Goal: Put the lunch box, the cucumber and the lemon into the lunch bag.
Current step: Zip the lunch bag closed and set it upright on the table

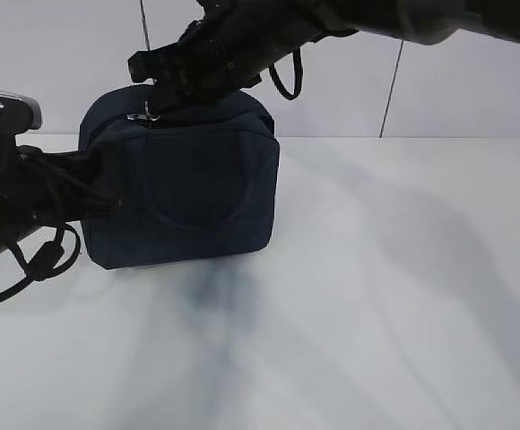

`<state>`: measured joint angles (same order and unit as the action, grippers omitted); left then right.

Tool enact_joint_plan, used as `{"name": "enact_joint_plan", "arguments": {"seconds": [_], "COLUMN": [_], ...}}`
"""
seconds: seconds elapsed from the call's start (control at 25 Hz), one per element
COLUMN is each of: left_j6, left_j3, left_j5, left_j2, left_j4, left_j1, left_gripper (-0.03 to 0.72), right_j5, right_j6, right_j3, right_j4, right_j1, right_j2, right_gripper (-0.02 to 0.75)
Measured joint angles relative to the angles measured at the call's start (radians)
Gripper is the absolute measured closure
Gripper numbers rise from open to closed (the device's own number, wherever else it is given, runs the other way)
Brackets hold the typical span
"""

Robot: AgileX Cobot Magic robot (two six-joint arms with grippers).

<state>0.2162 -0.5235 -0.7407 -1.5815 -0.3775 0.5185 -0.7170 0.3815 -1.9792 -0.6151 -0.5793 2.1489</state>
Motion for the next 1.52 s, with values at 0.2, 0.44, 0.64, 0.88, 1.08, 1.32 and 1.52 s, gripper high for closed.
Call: {"name": "enact_joint_plan", "arguments": {"seconds": [0.2, 0.44, 0.64, 0.88, 1.08, 1.32, 1.52], "left_j6": [0.000, 0.000, 0.000, 0.000, 0.000, 0.000, 0.000], "left_j3": [0.002, 0.002, 0.002, 0.002, 0.002, 0.002, 0.002], "left_j5": [0.008, 0.021, 0.021, 0.021, 0.021, 0.023, 0.023], "left_j2": [0.000, 0.000, 0.000, 0.000, 0.000, 0.000, 0.000], "left_j4": [-0.010, -0.012, -0.012, -0.003, 0.002, -0.003, -0.004], "left_j1": [-0.001, -0.001, -0.001, -0.001, -0.001, -0.001, -0.001], "left_gripper": [0.682, 0.682, 0.682, 0.682, 0.682, 0.682, 0.682], "right_j5": [-0.019, -0.020, 0.027, 0.056, 0.056, 0.054, 0.039], "right_j6": [0.128, 0.182, 0.229, 0.256, 0.246, 0.221, 0.187], "right_j3": [0.000, -0.001, -0.001, -0.001, -0.001, -0.001, -0.001], "right_j4": [-0.151, -0.210, -0.246, -0.240, -0.174, -0.113, -0.063], "right_j1": [0.000, -0.002, -0.006, -0.006, -0.006, -0.004, 0.013], "right_j2": [0.011, 0.038, 0.068, 0.075, 0.077, 0.075, 0.062], "right_gripper": [0.717, 0.717, 0.717, 0.717, 0.717, 0.717, 0.717]}}
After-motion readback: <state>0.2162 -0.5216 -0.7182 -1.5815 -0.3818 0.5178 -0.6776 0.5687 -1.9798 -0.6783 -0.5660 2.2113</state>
